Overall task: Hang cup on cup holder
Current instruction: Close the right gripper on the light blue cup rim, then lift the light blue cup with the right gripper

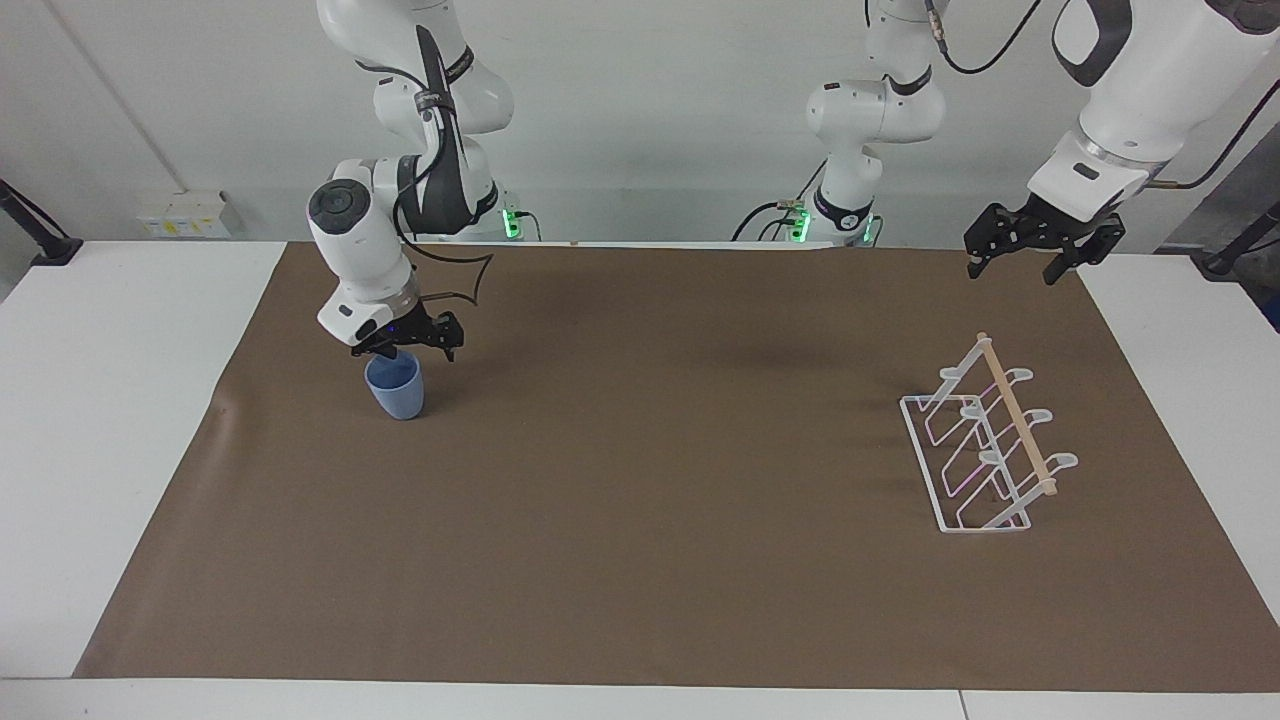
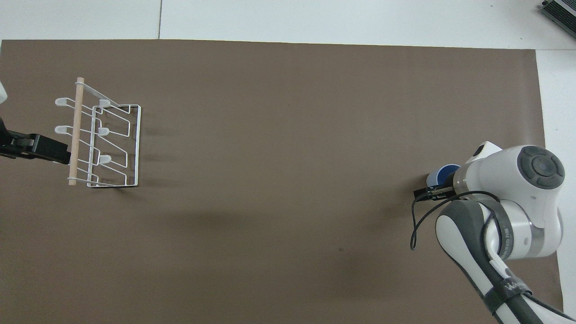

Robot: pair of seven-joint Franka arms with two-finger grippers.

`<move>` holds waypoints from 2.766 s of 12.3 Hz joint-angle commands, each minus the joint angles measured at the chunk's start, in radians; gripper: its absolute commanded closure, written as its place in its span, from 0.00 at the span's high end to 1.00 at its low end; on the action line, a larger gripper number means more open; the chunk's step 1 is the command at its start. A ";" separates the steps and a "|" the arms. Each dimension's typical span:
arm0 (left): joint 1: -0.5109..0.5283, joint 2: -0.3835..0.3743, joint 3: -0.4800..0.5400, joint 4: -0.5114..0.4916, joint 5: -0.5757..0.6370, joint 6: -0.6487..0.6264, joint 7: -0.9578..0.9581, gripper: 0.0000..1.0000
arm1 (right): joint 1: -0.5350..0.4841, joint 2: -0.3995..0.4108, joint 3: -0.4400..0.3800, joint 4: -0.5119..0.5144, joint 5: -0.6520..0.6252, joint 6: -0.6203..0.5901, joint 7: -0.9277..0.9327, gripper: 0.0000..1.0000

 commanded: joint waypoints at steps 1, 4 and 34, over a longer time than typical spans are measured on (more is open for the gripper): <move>0.000 -0.020 -0.002 -0.019 0.007 -0.001 -0.010 1.00 | -0.023 0.006 0.005 -0.014 0.009 0.033 -0.006 1.00; 0.002 -0.020 -0.002 -0.019 0.007 -0.001 -0.008 1.00 | -0.038 0.008 0.005 -0.010 0.009 0.034 -0.029 1.00; 0.002 -0.020 -0.002 -0.017 0.007 -0.001 -0.016 1.00 | -0.028 0.029 0.008 0.487 -0.005 -0.404 0.002 0.00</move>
